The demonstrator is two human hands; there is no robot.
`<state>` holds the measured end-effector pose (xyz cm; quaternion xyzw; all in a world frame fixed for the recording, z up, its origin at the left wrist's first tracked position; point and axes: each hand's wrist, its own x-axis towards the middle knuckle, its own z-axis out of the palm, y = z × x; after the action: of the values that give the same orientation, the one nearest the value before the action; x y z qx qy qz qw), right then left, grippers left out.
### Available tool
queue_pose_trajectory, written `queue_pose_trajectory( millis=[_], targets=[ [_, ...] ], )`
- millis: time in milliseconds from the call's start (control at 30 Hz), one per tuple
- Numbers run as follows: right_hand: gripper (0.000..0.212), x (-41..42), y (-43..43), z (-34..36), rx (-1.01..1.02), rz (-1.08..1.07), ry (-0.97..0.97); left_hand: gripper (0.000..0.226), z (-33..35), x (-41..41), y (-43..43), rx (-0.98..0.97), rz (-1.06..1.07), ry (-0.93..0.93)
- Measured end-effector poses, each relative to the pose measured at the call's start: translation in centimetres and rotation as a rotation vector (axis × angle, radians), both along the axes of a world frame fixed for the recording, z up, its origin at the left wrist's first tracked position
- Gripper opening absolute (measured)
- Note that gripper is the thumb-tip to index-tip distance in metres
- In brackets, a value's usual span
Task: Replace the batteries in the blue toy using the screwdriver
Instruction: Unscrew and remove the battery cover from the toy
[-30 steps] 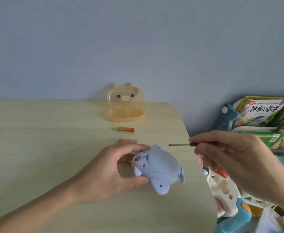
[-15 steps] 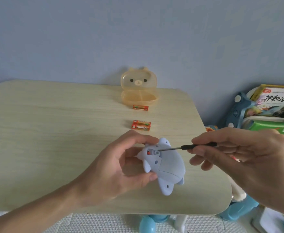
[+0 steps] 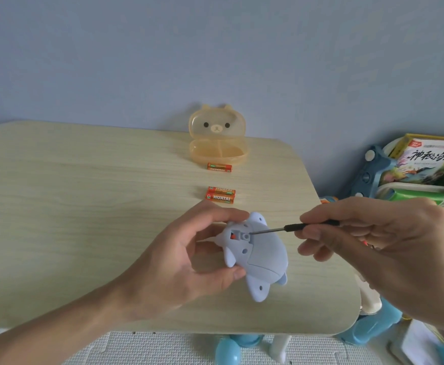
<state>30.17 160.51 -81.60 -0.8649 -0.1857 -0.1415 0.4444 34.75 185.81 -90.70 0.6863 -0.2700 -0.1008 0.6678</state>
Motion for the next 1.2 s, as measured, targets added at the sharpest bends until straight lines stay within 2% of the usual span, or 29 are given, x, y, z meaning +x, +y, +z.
queue_pose_trajectory(
  millis=[267,400,467,567,700,833,900,1000,1033,1200],
  targets=[
    [0.008,0.1,0.5,0.4,-0.138,0.028,-0.019,0.057,0.0,-0.2,0.1,0.039,0.001,-0.094],
    [0.036,0.6,1.1,0.9,-0.377,-0.014,-0.141,0.057,-0.2,-0.3,0.1,0.064,0.033,-0.164],
    [0.037,0.7,1.6,0.5,-0.424,-0.046,-0.193,0.057,-0.3,-0.4,0.0,0.062,0.043,-0.166],
    [0.015,0.6,1.9,-0.1,-0.319,-0.026,-0.107,0.058,-0.2,-0.3,0.1,0.061,0.052,-0.159],
    [0.012,0.3,1.0,-0.5,-0.296,0.051,-0.048,0.056,-0.2,-0.2,0.1,0.046,0.061,-0.152],
    [0.028,-0.4,0.3,-0.3,-0.246,0.104,0.055,0.055,-0.1,-0.2,0.1,0.035,0.067,-0.141],
    [0.018,-0.3,0.2,0.2,-0.262,0.104,0.042,0.054,-0.1,-0.3,0.0,0.045,0.060,-0.142],
    [0.046,0.2,0.5,-0.1,-0.386,0.029,-0.065,0.055,-0.1,-0.4,0.1,0.063,0.052,-0.152],
    [0.048,0.3,0.7,-0.4,-0.399,-0.001,-0.085,0.055,-0.1,-0.5,0.1,0.068,0.049,-0.149],
    [0.019,0.2,1.5,-0.6,-0.222,0.003,0.033,0.056,-0.3,-0.5,0.1,0.068,0.064,-0.157]
  ],
)
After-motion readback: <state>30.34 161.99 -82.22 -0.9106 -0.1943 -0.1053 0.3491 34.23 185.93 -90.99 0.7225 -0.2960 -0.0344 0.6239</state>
